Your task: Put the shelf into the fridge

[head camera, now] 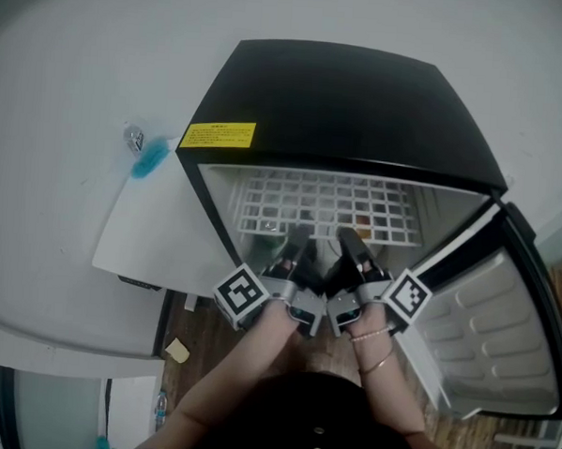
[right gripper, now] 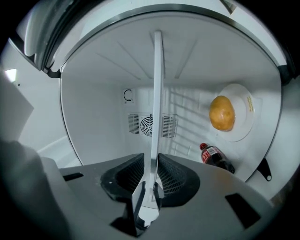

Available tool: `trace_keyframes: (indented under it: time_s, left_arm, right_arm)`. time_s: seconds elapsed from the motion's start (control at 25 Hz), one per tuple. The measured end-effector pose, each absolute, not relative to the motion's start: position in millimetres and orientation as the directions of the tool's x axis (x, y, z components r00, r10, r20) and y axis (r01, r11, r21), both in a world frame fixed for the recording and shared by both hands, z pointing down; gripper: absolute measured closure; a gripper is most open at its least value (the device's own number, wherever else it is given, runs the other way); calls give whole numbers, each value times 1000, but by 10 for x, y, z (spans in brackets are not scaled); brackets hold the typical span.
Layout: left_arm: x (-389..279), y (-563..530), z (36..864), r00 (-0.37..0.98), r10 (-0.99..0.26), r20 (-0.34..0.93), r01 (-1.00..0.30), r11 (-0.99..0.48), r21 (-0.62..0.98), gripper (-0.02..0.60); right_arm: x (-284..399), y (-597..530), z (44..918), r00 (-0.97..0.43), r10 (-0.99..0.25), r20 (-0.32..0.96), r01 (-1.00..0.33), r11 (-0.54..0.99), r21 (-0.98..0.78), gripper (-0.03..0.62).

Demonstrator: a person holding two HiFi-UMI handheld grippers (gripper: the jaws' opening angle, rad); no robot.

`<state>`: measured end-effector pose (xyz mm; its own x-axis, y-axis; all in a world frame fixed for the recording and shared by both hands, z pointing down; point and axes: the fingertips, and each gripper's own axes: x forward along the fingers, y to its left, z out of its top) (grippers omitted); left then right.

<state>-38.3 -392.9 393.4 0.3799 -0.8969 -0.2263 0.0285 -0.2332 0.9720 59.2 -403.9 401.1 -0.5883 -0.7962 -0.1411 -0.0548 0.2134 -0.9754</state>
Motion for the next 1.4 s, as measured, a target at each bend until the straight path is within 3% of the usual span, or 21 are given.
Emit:
trace_keyframes:
  time_s: [0.36,0.64,0.88,1.16,1.4]
  left_arm:
    - [-295,-3550,3943,448,-863,-234,28,-248,968,518]
    - [-195,-3213,3821,541,-809,-231,-84,-325,942,518]
    - [-212,-3000,3751,561,-804,-198,-233,-383,894,537]
    - [-229,-2849,3688,573,-807,-142,-506,-485,713,566]
    - [-211,-2782,3667,576,-810,-105,-631,-523,573,571]
  right_arm:
    - [565,-3643,3936,-593,-794,-130,-158,273,-949,517]
    - [552,-3303,3833,-605,-789,-111,-285,344,-895,517]
    - [524,-3070,3750,-603,-791,-103,-382,400,-833,519]
    - [517,-2913,3629,-597,-795,-103,-479,457,-750,544]
    - [486,-2810,3519,-594,-801,-75,-639,527,-561,570]
